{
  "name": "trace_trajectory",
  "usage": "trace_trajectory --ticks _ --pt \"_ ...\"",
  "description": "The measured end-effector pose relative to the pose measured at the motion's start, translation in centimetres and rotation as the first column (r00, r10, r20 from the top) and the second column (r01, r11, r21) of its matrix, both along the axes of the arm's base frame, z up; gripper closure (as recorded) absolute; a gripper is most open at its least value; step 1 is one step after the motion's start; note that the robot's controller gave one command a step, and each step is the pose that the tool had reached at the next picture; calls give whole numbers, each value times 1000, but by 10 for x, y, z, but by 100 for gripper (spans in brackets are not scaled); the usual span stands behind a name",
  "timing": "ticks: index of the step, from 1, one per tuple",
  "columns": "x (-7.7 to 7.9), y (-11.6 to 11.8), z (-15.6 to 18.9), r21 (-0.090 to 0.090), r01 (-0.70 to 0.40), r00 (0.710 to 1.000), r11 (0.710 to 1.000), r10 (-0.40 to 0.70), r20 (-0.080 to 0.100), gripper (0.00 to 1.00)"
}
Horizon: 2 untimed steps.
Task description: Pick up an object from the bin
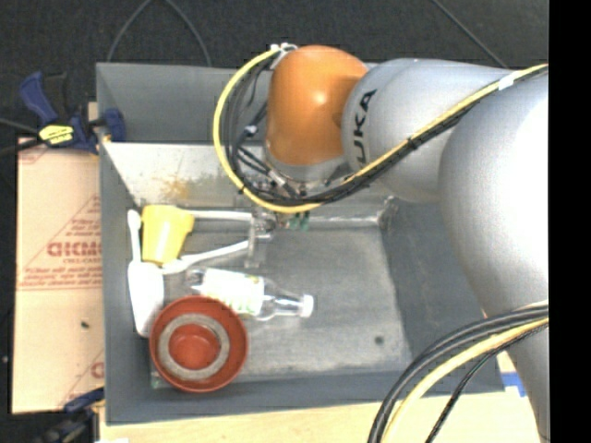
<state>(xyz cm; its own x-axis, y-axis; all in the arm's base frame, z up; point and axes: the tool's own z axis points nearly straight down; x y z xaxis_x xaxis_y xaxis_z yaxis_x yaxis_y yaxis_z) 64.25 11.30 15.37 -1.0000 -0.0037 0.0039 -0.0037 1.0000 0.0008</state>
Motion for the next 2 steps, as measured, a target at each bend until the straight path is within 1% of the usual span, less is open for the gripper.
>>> trace_trajectory --ticks 1,2 --pt "2 -1 6 1 3 1000 1000 -3 8 0" --pt "10 7 -81 2 55 998 998 -55 13 0"
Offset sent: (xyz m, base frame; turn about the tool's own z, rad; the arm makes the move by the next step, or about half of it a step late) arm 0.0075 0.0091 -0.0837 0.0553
